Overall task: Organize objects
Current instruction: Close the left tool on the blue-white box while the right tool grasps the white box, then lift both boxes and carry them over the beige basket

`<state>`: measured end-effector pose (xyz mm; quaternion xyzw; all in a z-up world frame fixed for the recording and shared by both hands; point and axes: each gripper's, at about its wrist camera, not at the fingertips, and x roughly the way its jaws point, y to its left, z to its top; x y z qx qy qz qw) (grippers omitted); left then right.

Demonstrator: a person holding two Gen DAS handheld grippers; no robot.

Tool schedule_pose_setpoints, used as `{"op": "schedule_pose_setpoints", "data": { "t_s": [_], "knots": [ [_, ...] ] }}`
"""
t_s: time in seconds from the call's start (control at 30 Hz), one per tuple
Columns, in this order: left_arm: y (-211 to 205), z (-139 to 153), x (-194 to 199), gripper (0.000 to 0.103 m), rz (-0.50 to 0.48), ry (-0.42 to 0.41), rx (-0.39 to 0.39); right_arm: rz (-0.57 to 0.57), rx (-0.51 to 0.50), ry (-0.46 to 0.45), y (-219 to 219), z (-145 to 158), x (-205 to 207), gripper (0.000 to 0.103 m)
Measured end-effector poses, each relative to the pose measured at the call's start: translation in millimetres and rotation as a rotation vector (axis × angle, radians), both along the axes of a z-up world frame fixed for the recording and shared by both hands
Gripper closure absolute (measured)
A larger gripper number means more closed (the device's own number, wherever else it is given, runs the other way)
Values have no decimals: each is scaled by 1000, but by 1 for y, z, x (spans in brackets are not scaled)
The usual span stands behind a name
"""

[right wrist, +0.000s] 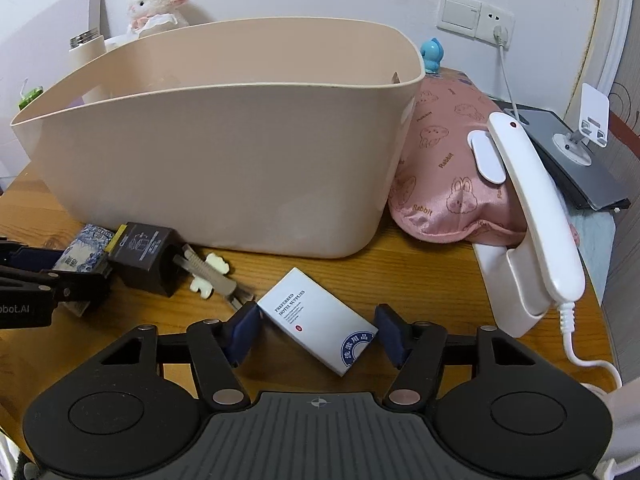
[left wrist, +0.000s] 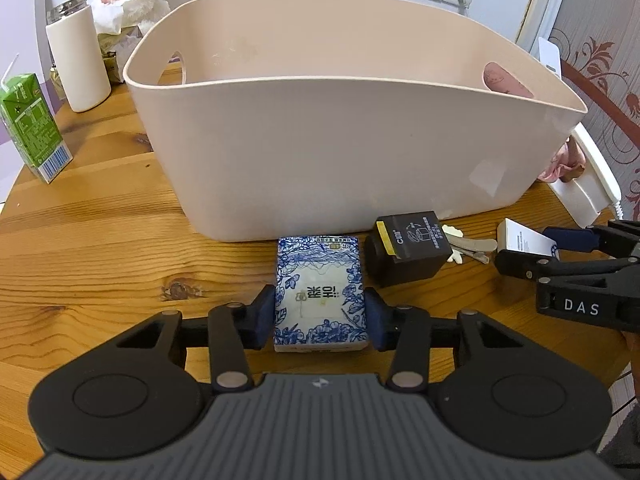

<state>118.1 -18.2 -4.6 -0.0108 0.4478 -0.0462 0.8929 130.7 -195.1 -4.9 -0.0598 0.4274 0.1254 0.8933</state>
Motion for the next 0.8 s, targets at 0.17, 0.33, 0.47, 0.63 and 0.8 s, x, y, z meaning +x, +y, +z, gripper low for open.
{"op": "schedule_pose_setpoints", "data": {
  "t_s": [0.17,0.33,0.47,0.63,0.8],
  "knots": [
    [-2,7,-10,55,-18,-27,4,-4,-2,-17,-3,8,-8,43],
    [-3,26,-27,55,-30,-83,7,-3,20,-70,-10,29,-18,43],
    [-4,46,-38,55,-48,-135,-12,3,41,-130,-12,51,-28,43],
    [-6,72,-47,55,-63,-213,-12,8,72,-211,-14,81,-37,43],
    [-7,96,-47,55,-57,-285,0,14,102,-282,-14,107,-34,43]
  ]
}}
